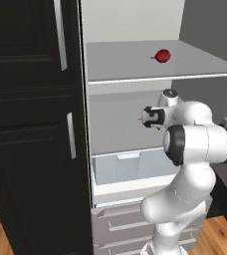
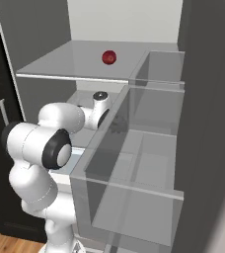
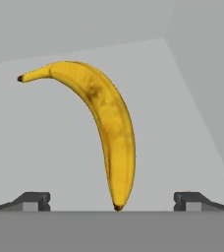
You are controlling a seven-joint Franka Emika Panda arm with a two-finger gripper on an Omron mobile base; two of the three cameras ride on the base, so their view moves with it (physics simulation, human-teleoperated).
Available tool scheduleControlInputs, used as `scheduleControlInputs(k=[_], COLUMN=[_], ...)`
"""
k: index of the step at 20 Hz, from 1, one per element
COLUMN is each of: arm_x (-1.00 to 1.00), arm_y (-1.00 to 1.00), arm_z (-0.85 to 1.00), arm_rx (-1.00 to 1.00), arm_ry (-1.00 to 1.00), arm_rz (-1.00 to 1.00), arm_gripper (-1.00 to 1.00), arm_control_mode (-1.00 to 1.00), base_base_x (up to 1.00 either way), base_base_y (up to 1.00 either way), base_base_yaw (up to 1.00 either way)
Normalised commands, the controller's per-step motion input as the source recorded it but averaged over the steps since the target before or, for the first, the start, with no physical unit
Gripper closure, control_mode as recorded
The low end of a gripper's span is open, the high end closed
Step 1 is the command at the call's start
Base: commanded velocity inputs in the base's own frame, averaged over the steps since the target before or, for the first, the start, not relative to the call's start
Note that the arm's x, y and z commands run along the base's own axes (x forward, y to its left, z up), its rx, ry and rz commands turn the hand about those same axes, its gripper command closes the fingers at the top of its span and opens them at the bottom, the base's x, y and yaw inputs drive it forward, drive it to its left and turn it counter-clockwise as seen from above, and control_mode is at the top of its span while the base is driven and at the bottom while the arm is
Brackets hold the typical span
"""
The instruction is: Pick the pear and banana from the fridge and place them inside the tupperware on the counter.
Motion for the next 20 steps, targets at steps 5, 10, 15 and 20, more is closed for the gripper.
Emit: scheduleControlInputs(k=[5, 10, 15, 20], arm_x=[0.21, 0.17, 0.13, 0.12], arm_y=[-0.03, -0.07, -0.12, -0.09], arm_z=[-0.12, -0.13, -0.06, -0.05], arm_rx=[0.0, 0.0, 0.0, 0.0], arm_ry=[0.0, 0.0, 0.0, 0.0], arm_rz=[0.03, 0.07, 0.08, 0.04], arm_gripper=[-1.0, -1.0, -1.0, -1.0], arm_control_mode=[-1.0, -1.0, -1.0, -1.0], base_base_x=[0.0, 0.0, 0.0, 0.0], base_base_y=[0.0, 0.0, 0.0, 0.0], base_base_yaw=[0.0, 0.0, 0.0, 0.0])
